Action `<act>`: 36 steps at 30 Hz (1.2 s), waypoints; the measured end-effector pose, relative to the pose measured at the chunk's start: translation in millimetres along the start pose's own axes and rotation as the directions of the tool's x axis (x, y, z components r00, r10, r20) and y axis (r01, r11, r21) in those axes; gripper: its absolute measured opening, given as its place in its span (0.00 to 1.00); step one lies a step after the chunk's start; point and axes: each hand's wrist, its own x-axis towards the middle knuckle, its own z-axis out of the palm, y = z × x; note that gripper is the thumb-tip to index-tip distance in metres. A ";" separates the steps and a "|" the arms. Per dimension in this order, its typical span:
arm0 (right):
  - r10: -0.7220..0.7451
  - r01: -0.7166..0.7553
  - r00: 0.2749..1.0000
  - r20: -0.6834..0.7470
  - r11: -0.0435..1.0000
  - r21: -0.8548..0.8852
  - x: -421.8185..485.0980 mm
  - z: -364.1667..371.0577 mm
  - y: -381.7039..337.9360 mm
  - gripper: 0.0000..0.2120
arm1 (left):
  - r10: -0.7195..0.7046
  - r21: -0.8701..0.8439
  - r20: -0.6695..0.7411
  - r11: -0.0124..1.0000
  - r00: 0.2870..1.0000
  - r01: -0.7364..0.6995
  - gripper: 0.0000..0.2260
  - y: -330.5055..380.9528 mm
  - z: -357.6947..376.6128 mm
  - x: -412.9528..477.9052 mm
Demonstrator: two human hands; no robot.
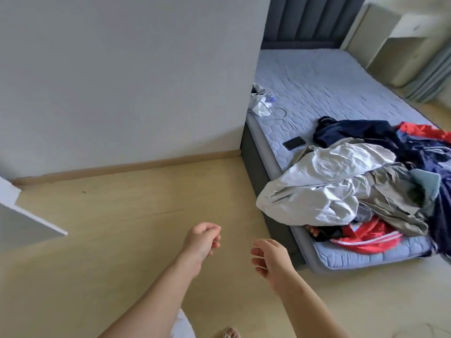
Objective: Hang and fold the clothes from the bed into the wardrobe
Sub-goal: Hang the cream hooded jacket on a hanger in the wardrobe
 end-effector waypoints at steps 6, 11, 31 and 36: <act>0.072 -0.051 0.991 -0.109 0.981 0.187 31.7 -62.0 -10.6 0.05 | 0.007 0.166 0.158 0.986 0.987 -0.034 0.07 33.8 85.7 29.4; 0.122 -0.053 0.974 -0.193 0.944 0.324 76.4 -101.5 -40.7 0.05 | -0.028 0.275 0.248 0.961 0.968 -0.043 0.06 67.5 142.4 78.5; 0.329 -0.157 0.899 -0.290 0.859 0.487 277.4 -195.5 -157.0 0.04 | -0.178 0.628 0.381 0.770 0.907 -0.113 0.07 182.6 333.9 305.4; 0.363 -0.226 0.887 -0.286 0.881 0.416 340.3 -235.2 -156.7 0.06 | -0.236 0.699 0.308 0.713 0.922 -0.051 0.08 162.4 377.7 347.3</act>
